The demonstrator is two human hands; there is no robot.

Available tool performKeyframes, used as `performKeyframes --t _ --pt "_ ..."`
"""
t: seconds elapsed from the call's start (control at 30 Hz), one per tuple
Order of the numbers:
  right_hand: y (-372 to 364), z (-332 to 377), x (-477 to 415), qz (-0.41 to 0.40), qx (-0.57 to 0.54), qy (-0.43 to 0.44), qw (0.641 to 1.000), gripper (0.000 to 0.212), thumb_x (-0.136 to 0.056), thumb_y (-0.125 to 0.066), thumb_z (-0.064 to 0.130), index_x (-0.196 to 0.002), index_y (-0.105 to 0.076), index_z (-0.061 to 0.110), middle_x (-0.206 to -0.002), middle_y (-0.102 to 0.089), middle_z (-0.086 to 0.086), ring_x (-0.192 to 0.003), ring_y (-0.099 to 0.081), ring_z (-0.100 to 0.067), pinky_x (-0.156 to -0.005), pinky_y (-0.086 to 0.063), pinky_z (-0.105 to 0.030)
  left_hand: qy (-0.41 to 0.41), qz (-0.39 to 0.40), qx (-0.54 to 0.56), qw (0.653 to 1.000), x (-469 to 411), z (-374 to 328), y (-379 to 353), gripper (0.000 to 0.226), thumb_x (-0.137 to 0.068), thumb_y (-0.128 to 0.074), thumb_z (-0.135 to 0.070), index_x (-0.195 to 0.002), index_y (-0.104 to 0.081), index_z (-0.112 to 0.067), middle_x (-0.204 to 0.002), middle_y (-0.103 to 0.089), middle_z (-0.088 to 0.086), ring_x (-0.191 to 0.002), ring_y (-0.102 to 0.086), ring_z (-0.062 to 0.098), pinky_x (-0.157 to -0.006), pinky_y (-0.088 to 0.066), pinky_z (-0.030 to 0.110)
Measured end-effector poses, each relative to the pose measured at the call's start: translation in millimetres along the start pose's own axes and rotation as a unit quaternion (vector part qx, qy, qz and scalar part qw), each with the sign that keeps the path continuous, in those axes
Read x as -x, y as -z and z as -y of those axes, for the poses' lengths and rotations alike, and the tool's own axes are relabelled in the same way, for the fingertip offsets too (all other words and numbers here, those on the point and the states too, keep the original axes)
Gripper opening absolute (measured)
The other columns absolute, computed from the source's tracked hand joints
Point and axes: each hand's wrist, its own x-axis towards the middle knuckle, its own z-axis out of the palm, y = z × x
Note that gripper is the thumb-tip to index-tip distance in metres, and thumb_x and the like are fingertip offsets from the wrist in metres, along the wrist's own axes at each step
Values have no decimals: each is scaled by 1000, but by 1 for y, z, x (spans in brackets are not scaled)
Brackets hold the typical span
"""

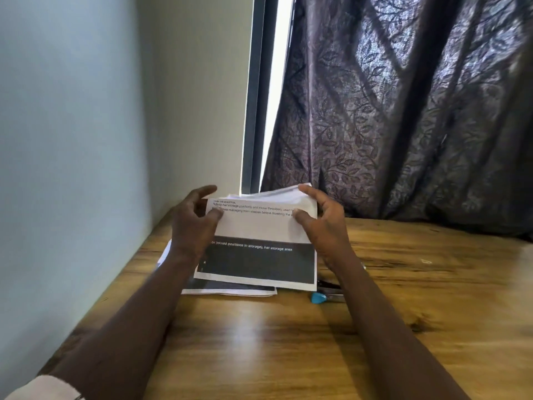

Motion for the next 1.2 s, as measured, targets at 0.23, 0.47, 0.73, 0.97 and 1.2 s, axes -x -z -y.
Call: performKeyframes --t 0.23,0.47,0.73,0.97,1.2 --pt "47 0 34 -78 273 220 933 27 -90 -72 20 -117 -70 19 -108 -55 10 -103 -56 -17 -83 -54 -46 -259 -59 -203 942 19 -16 -18 12 -87 -77 -19 -98 -74 -22 -97 -66 3 -69 -58 15 -60 -47 23" --pt "121 18 75 -208 322 309 870 19 -93 -73 8 -111 -77 14 -116 -48 -7 -99 -54 -22 -79 -54 -41 -372 34 -96 923 63 -49 -53 7 -94 -68 -10 -100 -66 -8 -105 -68 8 -77 -69 17 -63 -53 21" --pt "232 5 132 -253 312 141 905 56 -80 -58 -16 -112 -74 26 -124 -64 -3 -113 -62 -11 -94 -56 -46 -436 295 -97 845 124 -54 -92 12 -84 -73 -14 -96 -72 -15 -103 -72 -2 -98 -68 11 -82 -56 27" --pt "251 5 141 -243 56 -157 956 31 -99 -46 26 -103 -76 18 -104 -78 -5 -95 -74 -30 -81 -58 -44 -370 419 -134 818 142 -37 -106 25 -91 -75 -30 -115 -71 -35 -130 -66 -20 -125 -58 -4 -99 -54 20" --pt "231 -10 134 -41 454 -74 887 46 -96 -61 40 -138 -57 21 -143 -51 -2 -133 -47 -20 -114 -36 -40 -349 496 -253 754 153 -36 -118 41 -96 -50 -54 -136 -55 -46 -143 -50 -33 -138 -35 -9 -119 -32 30"
